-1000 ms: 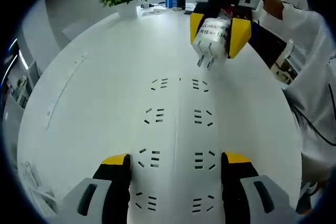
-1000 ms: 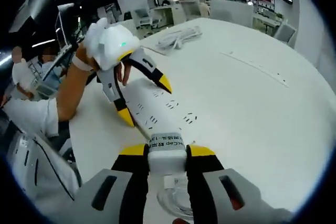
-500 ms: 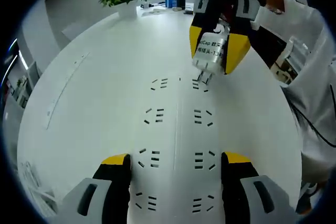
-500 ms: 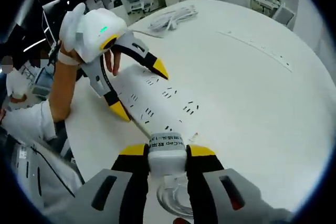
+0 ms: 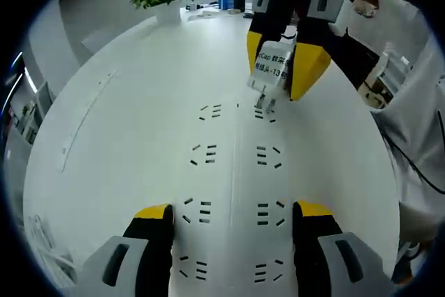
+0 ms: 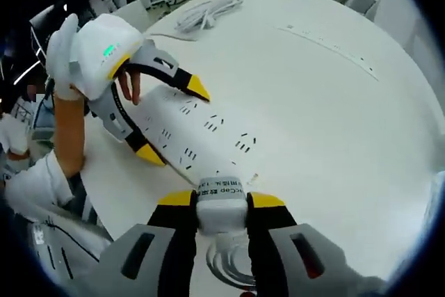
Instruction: Straighten the power strip on the desk, plug the charger into it
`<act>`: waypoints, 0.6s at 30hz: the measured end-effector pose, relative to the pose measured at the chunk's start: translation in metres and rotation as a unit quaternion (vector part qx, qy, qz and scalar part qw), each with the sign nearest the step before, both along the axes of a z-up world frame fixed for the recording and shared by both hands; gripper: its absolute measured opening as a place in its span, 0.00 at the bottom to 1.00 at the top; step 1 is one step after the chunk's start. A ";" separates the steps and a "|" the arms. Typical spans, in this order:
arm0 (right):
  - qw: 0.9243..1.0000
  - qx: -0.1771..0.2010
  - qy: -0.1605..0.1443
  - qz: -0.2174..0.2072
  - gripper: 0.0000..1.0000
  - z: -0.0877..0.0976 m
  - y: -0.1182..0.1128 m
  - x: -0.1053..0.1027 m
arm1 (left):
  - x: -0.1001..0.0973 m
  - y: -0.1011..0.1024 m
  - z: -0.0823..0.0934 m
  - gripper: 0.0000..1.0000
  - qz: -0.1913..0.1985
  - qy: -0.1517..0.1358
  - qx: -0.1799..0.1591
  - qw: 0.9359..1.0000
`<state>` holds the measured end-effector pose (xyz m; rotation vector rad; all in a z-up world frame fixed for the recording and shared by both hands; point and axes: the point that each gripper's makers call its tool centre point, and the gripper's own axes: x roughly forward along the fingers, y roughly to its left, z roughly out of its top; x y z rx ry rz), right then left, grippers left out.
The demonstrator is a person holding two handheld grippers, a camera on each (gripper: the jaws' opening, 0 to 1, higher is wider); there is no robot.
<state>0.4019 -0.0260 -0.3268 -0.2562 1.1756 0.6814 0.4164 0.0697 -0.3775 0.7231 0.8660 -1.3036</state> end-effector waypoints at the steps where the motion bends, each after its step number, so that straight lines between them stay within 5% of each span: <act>1: 1.000 -0.001 0.007 -0.010 0.27 0.000 0.000 0.000 | 0.000 0.000 0.000 0.71 0.001 0.000 0.001 1.000; 18: 0.990 -0.020 0.080 -0.110 0.27 0.000 0.003 0.002 | -0.003 0.001 -0.001 0.70 0.010 0.002 0.013 1.000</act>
